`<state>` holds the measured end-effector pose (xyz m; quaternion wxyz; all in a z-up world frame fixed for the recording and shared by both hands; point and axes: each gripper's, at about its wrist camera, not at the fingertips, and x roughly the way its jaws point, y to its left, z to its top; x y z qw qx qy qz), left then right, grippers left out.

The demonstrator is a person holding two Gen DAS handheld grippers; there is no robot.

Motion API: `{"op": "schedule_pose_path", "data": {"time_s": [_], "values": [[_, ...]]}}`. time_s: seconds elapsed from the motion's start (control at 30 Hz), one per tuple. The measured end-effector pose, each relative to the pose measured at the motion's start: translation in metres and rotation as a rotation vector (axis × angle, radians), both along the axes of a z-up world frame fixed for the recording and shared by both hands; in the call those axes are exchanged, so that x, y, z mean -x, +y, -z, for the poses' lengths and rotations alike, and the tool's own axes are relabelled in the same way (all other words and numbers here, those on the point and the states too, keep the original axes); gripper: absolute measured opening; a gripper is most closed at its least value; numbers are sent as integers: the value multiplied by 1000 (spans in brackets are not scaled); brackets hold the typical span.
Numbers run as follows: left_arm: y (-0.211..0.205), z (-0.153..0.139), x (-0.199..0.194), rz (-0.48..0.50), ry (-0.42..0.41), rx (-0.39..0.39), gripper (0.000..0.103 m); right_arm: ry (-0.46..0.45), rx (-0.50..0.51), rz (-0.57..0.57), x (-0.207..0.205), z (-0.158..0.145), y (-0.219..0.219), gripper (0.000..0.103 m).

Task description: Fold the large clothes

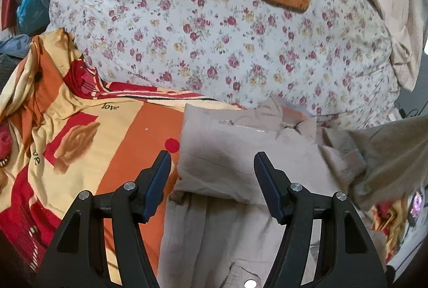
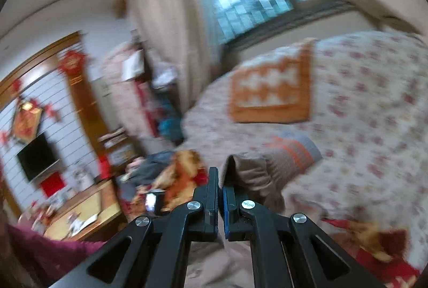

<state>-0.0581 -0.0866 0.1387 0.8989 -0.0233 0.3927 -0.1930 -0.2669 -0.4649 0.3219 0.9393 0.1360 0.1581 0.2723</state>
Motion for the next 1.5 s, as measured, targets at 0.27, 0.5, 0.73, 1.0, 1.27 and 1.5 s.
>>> {"op": "schedule_pose_path", "data": {"time_s": [0.27, 0.5, 0.73, 1.0, 1.27, 1.5], "values": [[32, 9, -10, -38, 30, 102, 65, 254, 160, -148, -110, 75, 114, 2], [48, 29, -33, -32, 67, 137, 65, 496, 175, -282, -215, 192, 184, 2], [35, 43, -57, 1, 91, 168, 82, 544, 332, 25, -276, 232, 175, 21], [-7, 81, -88, 32, 249, 161, 83, 488, 263, 205, -169, 201, 74, 62], [-52, 91, -96, 46, 270, 204, 72, 571, 402, 315, -41, 242, 25, 73], [-70, 69, -91, 76, 234, 165, 11, 623, 432, 414, -58, 286, 13, 10]]}}
